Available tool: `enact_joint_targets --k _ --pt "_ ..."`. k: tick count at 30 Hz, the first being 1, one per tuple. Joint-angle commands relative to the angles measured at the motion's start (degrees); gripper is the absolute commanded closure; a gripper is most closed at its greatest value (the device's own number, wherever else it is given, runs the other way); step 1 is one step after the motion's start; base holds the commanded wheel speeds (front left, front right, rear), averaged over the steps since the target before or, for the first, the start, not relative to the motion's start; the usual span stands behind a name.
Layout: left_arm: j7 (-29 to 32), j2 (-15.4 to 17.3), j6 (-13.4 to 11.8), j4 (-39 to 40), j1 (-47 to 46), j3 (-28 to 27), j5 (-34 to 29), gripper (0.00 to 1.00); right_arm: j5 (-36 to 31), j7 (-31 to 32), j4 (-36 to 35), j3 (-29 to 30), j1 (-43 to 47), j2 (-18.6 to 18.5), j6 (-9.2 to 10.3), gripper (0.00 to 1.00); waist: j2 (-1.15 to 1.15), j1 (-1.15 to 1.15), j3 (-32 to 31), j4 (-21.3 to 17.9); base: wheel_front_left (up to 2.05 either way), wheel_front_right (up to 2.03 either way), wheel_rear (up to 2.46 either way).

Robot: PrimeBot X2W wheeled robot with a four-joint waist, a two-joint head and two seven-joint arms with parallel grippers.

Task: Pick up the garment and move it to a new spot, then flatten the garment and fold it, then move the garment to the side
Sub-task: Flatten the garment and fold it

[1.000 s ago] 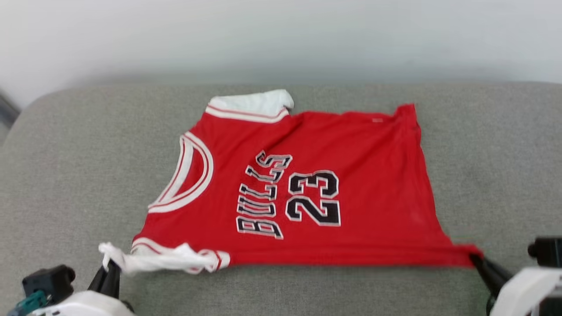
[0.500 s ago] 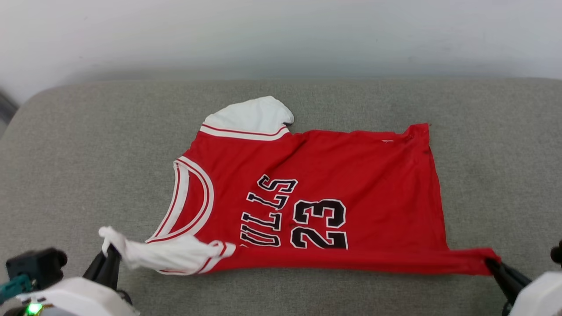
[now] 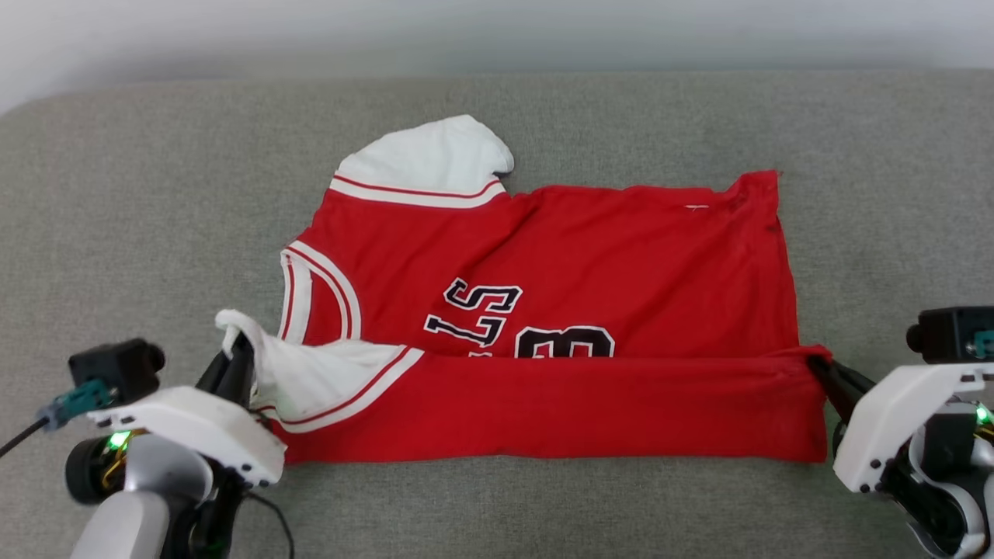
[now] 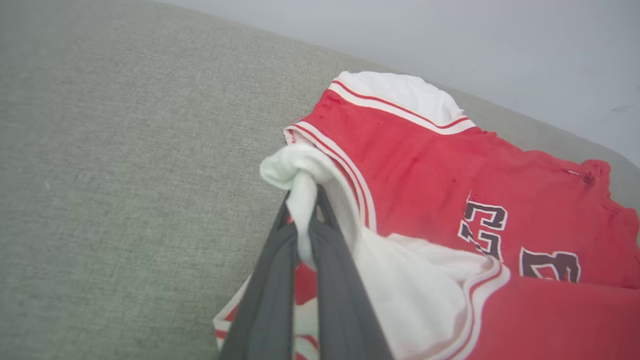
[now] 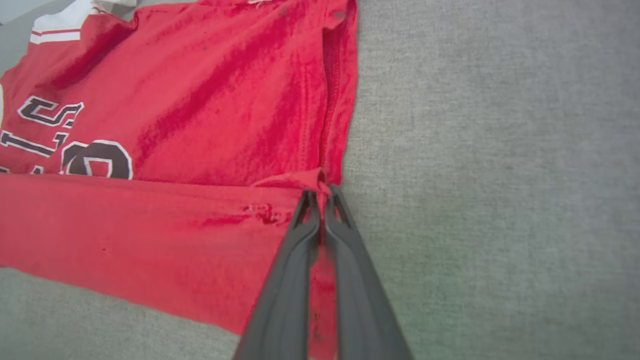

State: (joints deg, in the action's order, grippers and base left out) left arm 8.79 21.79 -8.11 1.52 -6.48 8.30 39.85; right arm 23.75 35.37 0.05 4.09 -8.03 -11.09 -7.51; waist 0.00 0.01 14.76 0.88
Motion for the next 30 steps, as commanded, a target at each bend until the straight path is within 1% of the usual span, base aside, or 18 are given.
enact_joint_targets --k 1,7,8,9,10,11,12,16,21,26,30 --pt "-0.5 -0.3 0.6 -1.1 -1.6 0.2 0.2 1.00 0.3 -0.9 0.9 -0.3 -1.3 -0.6 0.04 1.00 0.00 -0.01 1.1 0.2 0.00 0.00 0.00" --pt "-0.6 -1.9 3.8 -11.6 -6.1 2.1 1.3 1.00 1.8 -5.4 9.5 -3.7 -5.1 -1.0 0.04 1.00 0.00 -0.01 2.7 -0.4 0.00 0.00 0.00" --pt "-0.4 -2.2 4.3 -13.1 -6.4 2.3 1.9 0.91 2.0 -6.4 10.8 -4.6 -5.5 -1.2 0.04 1.00 0.00 -0.01 2.8 -0.5 0.00 0.00 0.00" --pt "-0.2 -2.3 4.8 -14.6 -6.7 2.6 2.1 0.67 2.4 -7.0 12.3 -5.4 -5.6 -1.1 0.04 0.72 0.00 -0.01 2.9 -0.6 0.00 0.00 0.00" --pt "-0.1 -2.4 5.5 -15.8 -7.0 2.8 2.5 0.49 2.8 -7.8 13.7 -6.2 -5.6 -1.2 0.04 0.50 0.00 -0.01 2.9 -0.7 0.00 0.00 0.00" --pt "0.1 -2.8 6.1 -17.2 -7.1 3.0 3.1 0.12 3.1 -8.7 14.9 -6.9 -5.6 -1.4 0.04 0.00 0.00 -0.01 2.9 -0.8 0.00 0.00 0.00" --pt "0.2 -3.2 6.5 -18.2 -7.2 3.1 3.4 0.00 3.4 -9.5 15.9 -7.5 -5.6 -1.7 0.05 0.00 0.00 -0.01 2.8 -0.8 0.00 0.00 0.00" --pt "-0.2 -2.9 7.5 -21.5 -7.0 2.7 4.4 0.00 5.0 -14.0 18.2 -8.7 -5.1 -2.9 0.10 0.00 0.00 -0.01 1.7 -0.8 0.00 0.00 0.00" --pt "-0.6 -1.0 8.3 -21.5 -6.2 1.4 5.1 0.00 5.7 -22.4 16.3 -9.5 -3.5 -3.8 0.04 0.00 0.00 -0.01 -1.3 -1.0 0.00 0.00 0.00" --pt "1.6 2.4 8.1 -18.0 -5.0 0.2 5.6 0.00 3.1 -31.1 12.5 -9.4 -0.9 -4.7 0.04 0.00 0.00 -0.01 -4.4 -1.6 0.00 0.00 0.00" --pt "6.4 5.8 7.9 -13.2 -3.9 0.0 6.3 0.00 -0.1 -36.5 8.7 -7.5 1.0 -3.8 0.04 0.00 0.00 -0.01 -6.0 -2.3 0.00 0.00 0.00"
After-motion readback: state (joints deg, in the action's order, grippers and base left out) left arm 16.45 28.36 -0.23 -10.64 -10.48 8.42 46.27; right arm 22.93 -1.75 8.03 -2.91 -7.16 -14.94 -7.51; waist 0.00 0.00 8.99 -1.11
